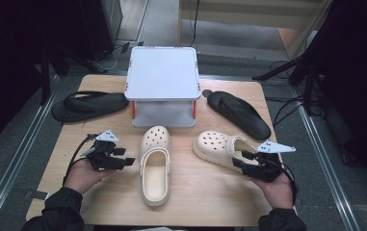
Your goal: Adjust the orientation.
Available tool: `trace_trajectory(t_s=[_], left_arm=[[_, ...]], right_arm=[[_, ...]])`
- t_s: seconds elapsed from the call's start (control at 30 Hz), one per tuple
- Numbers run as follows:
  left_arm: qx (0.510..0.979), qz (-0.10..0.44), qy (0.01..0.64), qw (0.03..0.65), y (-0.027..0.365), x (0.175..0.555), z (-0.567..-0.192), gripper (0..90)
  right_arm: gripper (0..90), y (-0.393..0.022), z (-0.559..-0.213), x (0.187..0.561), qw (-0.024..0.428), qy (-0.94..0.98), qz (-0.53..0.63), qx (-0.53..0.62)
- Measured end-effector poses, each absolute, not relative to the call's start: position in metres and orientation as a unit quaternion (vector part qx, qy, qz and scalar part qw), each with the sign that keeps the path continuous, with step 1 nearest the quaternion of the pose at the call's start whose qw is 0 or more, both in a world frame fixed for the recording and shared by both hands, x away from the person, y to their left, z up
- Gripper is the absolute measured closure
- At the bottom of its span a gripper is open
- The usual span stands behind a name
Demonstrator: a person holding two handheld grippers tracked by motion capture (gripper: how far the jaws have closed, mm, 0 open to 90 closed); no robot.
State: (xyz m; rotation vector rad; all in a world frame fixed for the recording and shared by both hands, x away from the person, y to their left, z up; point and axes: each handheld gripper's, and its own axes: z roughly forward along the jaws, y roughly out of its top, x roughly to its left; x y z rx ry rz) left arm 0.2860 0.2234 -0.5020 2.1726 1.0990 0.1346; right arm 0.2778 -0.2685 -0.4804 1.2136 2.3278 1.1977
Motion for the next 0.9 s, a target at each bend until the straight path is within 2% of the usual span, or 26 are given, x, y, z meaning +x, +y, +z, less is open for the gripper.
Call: trace_trajectory(t_s=[0.23,0.37,0.67,0.9], left_arm=[[0.836,0.055,0.423,0.346,0.223,0.285,-0.501,41.1],[0.834,0.055,0.425,0.347,0.223,0.285,-0.500,41.1],[0.833,0.055,0.426,0.348,0.224,0.286,-0.501,41.0],[0.834,0.053,0.426,0.346,0.224,0.286,-0.502,40.9]], right_arm=[[50.2,-0.263,-0.487,0.285,0.122,0.813,0.402,0.405],[58.0,-0.260,-0.490,0.292,0.104,0.818,0.399,0.401],[75.0,-0.250,-0.489,0.303,0.102,0.845,0.382,0.359],[78.4,-0.241,-0.483,0.308,0.092,0.843,0.380,0.369]])
